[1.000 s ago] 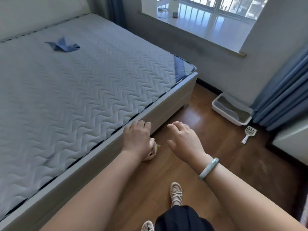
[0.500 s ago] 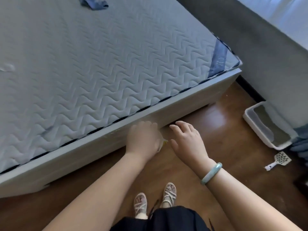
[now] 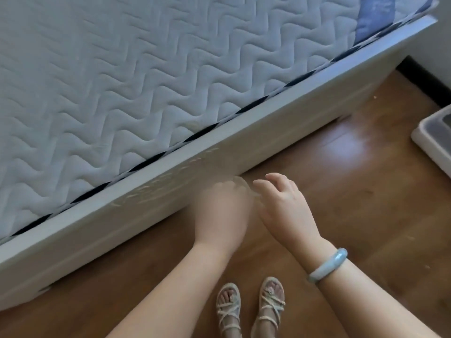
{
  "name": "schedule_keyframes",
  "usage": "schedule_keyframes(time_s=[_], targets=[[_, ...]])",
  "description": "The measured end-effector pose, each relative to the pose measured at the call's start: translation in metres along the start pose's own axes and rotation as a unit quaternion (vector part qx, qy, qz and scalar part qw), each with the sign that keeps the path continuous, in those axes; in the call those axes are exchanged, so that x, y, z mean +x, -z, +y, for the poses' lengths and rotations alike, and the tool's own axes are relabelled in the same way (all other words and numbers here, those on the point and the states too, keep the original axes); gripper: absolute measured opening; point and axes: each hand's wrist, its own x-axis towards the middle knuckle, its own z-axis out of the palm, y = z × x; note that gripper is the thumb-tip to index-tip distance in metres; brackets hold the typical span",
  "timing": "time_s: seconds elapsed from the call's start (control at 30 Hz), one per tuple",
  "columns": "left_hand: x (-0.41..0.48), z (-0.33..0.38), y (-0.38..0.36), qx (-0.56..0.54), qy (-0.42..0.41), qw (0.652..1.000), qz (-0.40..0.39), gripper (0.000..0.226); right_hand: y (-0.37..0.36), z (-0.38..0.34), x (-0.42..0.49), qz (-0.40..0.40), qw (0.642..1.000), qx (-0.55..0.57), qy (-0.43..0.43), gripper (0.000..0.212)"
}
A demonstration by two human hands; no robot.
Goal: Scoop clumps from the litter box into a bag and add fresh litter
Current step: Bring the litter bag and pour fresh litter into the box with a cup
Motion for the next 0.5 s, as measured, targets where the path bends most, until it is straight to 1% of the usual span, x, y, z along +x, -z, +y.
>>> schedule_keyframes(time_s=[0.13,0.27,0.5], targets=[[0.005,-0.012,-0.093,-0.004,0.015,1.0,-0.014,0.037,-0.08,0.045,0.007,-0.031,0.999,0.014,-0.016,0.045],[0.012,-0.032,-0.176,0.004,0.036,0.999,-0.035,0.042,-0.146,0.085,0.012,-0.057,0.998,0.009,-0.026,0.042],[0.026,-0.059,-0.294,0.025,0.046,0.997,-0.059,0.043,-0.249,0.143,0.031,-0.116,0.992,-0.029,-0.04,0.044]])
